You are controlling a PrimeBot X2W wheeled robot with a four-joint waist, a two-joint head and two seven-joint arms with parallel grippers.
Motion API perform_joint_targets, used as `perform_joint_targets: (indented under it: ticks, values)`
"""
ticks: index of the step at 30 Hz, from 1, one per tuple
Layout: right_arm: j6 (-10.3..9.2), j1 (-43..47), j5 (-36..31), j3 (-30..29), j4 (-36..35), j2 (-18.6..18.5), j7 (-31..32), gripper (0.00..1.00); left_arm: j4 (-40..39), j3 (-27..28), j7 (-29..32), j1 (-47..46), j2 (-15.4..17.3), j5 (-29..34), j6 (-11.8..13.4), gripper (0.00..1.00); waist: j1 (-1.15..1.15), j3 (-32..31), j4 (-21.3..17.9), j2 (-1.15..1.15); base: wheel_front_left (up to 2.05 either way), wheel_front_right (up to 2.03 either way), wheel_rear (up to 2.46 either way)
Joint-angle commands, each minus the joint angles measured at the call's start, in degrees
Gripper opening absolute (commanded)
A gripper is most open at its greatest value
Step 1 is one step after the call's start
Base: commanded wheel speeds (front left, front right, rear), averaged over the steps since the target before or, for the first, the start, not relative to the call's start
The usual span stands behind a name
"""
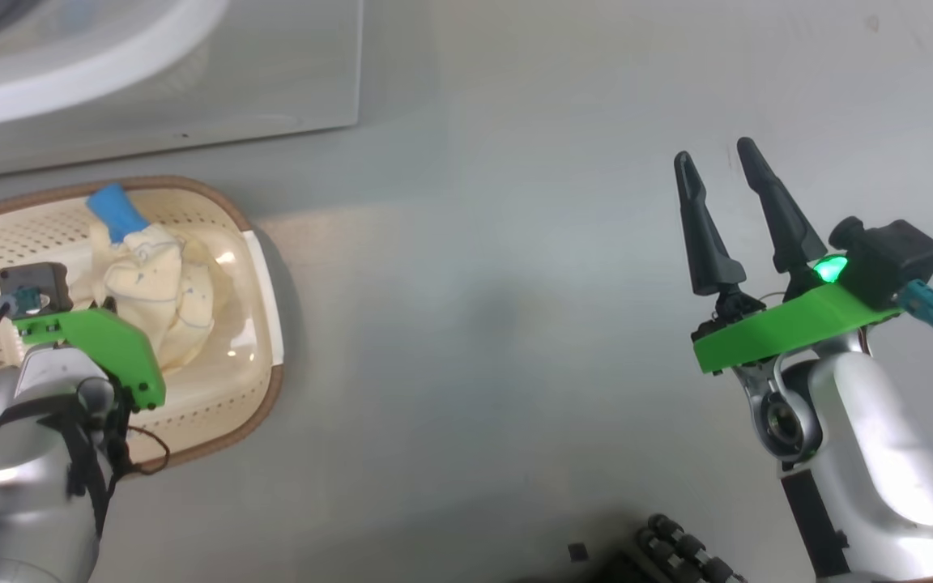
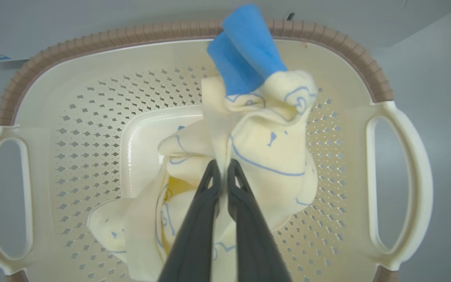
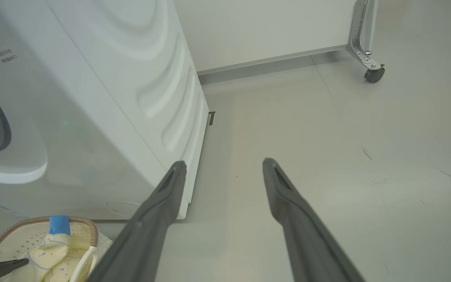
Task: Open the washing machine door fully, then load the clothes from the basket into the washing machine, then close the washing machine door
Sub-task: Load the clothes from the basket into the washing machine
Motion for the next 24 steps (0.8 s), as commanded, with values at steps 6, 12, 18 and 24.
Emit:
perform_joint_targets:
  ticks: [6,12,18,24]
  values:
    - [0.20,2.3,-0.7,1.3,-0.4,-0.2,-0.4,1.00,-0.3,0.4,-4.9,2.7,1.8,0.1,-0.2,0.00,0.01,-4.6,2.3,0.00,0.00,0.00,0.00]
    - [0.20,3.5,-1.0,1.3,0.4,-0.2,-0.4,1.00,-1.6,-0.6,-9.2,4.1,2.5,1.2,0.9,0.00,0.01,-7.9,3.9,0.00,0.00,0.00,0.00]
    - [0.20,4.5,-1.4,1.3,1.0,-0.2,-0.4,1.00,-7.4,0.1,-10.2,5.3,3.5,2.2,3.3,0.00,0.01,-10.5,5.3,0.00,0.00,0.00,0.00]
    - [0.20,5.3,-1.5,1.4,1.4,-0.2,-0.4,1.00,-18.3,1.7,-10.3,10.0,5.2,4.9,6.4,0.00,0.01,-12.8,6.4,0.00,0.00,0.00,0.00]
